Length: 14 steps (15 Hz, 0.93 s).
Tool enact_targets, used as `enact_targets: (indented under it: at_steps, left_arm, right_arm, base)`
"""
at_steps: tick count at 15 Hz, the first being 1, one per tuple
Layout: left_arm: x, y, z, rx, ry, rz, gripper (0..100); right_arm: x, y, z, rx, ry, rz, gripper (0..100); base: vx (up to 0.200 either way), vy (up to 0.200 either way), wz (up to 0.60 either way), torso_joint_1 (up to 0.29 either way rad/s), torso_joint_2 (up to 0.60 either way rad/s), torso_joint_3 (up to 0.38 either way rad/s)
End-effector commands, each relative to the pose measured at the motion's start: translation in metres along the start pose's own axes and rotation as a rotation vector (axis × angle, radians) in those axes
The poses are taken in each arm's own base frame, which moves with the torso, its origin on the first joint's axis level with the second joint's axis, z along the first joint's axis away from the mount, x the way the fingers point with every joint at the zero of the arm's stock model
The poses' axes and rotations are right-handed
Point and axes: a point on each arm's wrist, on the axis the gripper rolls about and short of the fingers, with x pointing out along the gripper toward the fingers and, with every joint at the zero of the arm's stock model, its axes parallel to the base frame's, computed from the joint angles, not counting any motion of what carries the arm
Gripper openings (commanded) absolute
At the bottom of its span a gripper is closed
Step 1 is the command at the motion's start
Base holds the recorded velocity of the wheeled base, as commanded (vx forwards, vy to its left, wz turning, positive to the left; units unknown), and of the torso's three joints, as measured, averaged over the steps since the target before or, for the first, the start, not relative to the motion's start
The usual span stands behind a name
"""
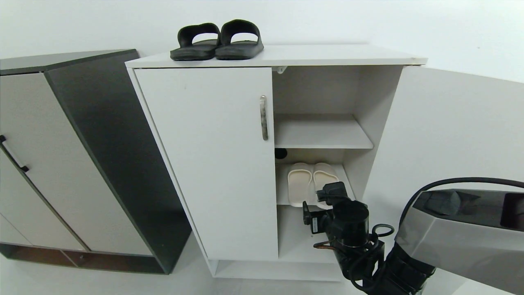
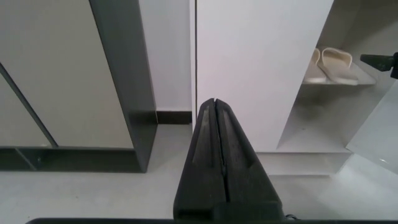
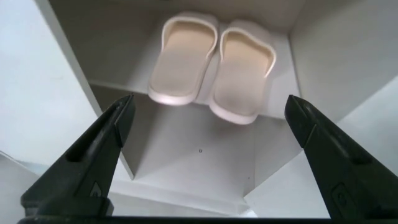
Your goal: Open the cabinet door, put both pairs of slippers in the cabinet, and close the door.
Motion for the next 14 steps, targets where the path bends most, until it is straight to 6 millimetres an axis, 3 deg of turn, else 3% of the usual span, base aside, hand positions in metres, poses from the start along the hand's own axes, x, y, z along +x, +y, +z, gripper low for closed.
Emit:
enact_targets:
  at_steps: [1, 7, 14]
  left_arm:
    - [0.0, 0.0, 0.0, -0.001, 0.0, 0.001, 0]
    - [0.0, 0.0, 0.0, -0.001, 0.0, 0.002, 0]
    - [0.0, 0.0, 0.0, -0.001, 0.0, 0.002, 0]
  right_arm:
    - [0.0, 0.0, 0.0, 0.0, 0.001, 0.0, 100]
    - [-0.008, -0.007, 0.006, -0.001, 0.003, 0.0, 100]
    - [-0.01, -0.009, 0.001, -0.023, 0.021, 0.001, 100]
  base:
    - [0.0, 0.0, 0.0, 0.002, 0.0, 0.203]
    - [0.0, 0.0, 0.0, 0.001, 0.0, 0.059]
    - [0.0, 0.0, 0.0, 0.0, 0.0, 0.0]
